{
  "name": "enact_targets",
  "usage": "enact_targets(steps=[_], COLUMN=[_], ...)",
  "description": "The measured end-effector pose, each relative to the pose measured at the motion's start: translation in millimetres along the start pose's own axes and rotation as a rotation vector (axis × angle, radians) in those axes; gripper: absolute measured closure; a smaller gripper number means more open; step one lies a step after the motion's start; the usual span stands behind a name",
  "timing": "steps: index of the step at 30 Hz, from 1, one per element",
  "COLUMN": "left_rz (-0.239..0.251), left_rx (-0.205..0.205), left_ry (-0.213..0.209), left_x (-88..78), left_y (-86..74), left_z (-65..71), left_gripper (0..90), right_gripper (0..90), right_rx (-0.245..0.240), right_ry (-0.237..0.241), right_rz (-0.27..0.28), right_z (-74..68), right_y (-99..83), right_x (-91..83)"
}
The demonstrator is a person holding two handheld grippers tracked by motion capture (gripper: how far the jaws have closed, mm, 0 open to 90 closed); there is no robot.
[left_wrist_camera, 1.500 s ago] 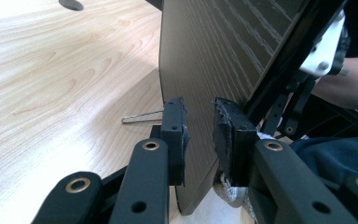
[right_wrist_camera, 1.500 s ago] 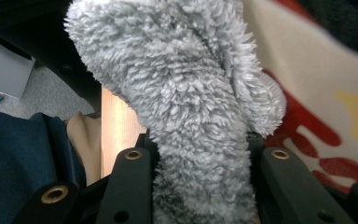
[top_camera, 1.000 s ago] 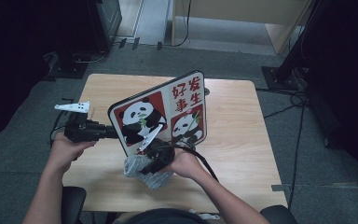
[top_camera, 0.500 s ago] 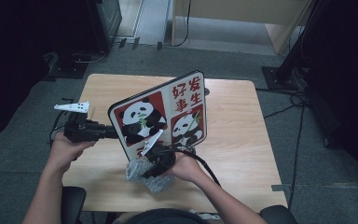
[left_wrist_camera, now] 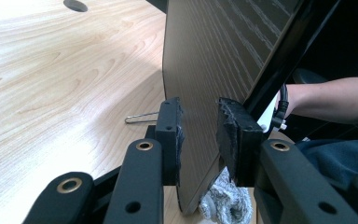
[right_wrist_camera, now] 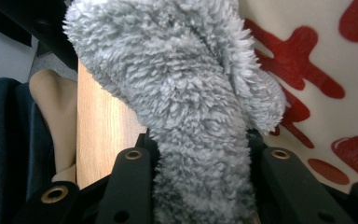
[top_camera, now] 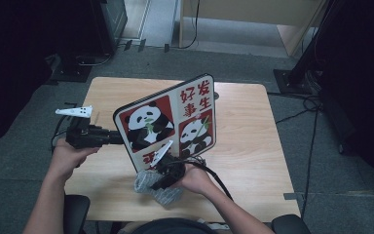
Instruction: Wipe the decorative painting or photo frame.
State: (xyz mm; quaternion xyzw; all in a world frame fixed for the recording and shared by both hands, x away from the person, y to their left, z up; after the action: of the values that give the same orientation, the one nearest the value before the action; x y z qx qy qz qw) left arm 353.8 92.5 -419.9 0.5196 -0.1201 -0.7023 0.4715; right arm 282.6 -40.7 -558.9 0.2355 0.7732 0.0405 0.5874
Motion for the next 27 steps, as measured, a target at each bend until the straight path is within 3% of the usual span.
enact_targets(steps=[11, 16, 27], left_rz=[-0.002, -0.001, 0.028], left_rx=[-0.01, -0.02, -0.025], left_ry=[0.01, 0.016, 0.058], left_x=[0.0, -0.6, -10.1], left_y=[-1.0, -1.4, -2.2], left_z=[-5.9, -8.6, -16.6], left_gripper=[65.7, 64.1, 58.7], right_gripper=[67.5, 67.5, 67.5], right_rx=[0.003, -0.018, -0.018], right_ry=[0.001, -0.005, -0.03], right_rz=[0.007, 0.012, 0.07], right_z=[-1.9, -7.4, -27.0], right_y=[2.5, 7.3, 43.1], right_x=[-5.3, -13.8, -59.5])
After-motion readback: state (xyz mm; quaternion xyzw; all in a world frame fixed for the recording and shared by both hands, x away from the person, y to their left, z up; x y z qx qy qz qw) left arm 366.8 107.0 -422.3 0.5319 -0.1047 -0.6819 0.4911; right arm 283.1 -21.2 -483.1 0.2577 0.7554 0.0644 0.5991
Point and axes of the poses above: each handheld gripper's, and its own axes: x roughly forward along the jaws, y roughly out of its top, z roughly to its right, the point moved 10 cm from there along x, roughly forward along the jaws, and after that the axes turned 14 degrees about -z, right-handed, at the moved point
